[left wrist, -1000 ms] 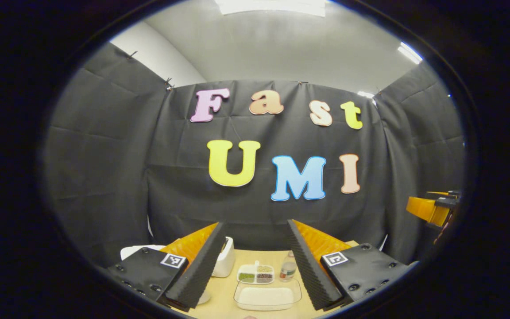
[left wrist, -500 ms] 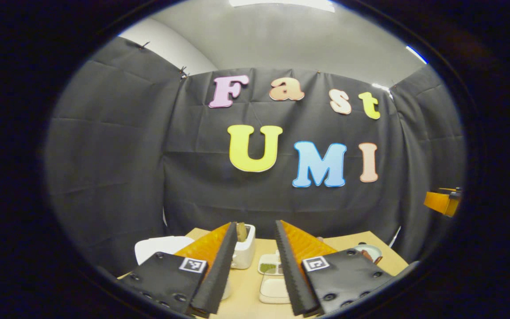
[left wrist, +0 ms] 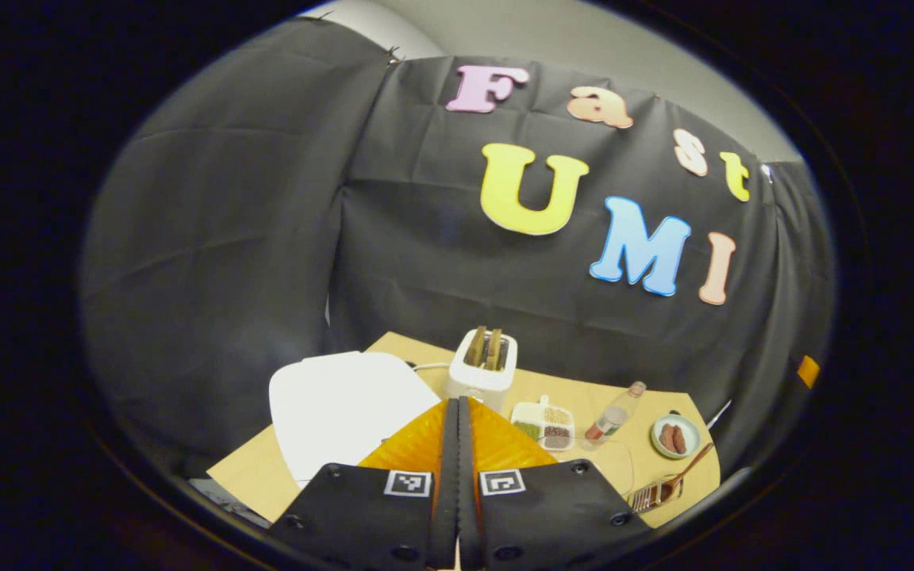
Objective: Close the left gripper, press the button to open the rice cooker; take a wooden spoon from the chopstick holder with the right hand, scoop a spoonful of rice and pour it into the rice cooker, then put the wooden spoon back into the chopstick holder.
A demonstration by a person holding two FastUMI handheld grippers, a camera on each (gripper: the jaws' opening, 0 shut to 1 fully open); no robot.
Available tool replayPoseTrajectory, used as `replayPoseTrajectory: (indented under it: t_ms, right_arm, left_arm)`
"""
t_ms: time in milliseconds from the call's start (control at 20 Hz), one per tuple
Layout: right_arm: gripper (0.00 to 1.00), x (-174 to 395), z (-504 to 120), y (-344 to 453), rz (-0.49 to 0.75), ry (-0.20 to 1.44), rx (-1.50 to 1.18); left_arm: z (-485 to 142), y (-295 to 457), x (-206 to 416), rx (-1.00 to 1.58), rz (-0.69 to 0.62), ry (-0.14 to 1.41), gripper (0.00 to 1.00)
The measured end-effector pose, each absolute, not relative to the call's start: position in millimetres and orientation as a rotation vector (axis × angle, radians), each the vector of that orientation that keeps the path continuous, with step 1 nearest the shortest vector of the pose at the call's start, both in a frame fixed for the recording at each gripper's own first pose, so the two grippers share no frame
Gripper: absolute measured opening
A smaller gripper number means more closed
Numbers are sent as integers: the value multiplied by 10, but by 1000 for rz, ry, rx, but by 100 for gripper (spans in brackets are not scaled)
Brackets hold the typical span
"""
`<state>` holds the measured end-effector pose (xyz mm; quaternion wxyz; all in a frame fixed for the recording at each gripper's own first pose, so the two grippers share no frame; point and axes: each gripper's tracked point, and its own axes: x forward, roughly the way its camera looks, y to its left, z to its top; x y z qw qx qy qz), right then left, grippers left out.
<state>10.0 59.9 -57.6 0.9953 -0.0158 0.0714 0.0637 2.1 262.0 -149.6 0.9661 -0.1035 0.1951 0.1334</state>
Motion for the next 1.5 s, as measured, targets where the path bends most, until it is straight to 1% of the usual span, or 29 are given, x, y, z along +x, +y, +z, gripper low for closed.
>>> replayPoseTrajectory:
  t_ms: [250,400,600,750,850,900,950,1200,1400,1450,1500]
  right_arm:
    - [99,131,-669,536,120,171,-38]
    - [99,167,-694,485,107,181,-42]
    - [99,180,-726,458,93,190,-40]
    - [99,180,-744,447,79,192,-41]
    - [99,174,-728,448,72,190,-37]
    - [99,170,-729,458,71,187,-38]
    - [99,175,-718,473,76,185,-38]
    - [99,153,-730,547,95,184,-34]
    - [99,117,-715,565,107,176,-41]
    - [99,109,-710,562,108,175,-41]
    - [99,104,-705,553,108,173,-40]
  left_arm:
    - [-2211,3076,129,-345,336,550,9]
    - [-2396,3229,206,-329,368,576,9]
    - [-2592,3200,293,-328,368,607,8]
    - [-2840,3185,280,-308,364,673,8]
    - [-2825,3204,320,-292,361,660,9]
    - [-2784,3214,335,-293,361,654,10]
    - [-2738,3210,328,-287,359,644,8]
    - [-2291,3263,359,-211,362,552,9]
    - [-1530,3422,401,-50,430,371,9]
    - [-1309,3330,367,-38,419,329,12]
    - [-1096,3224,335,-40,402,287,20]
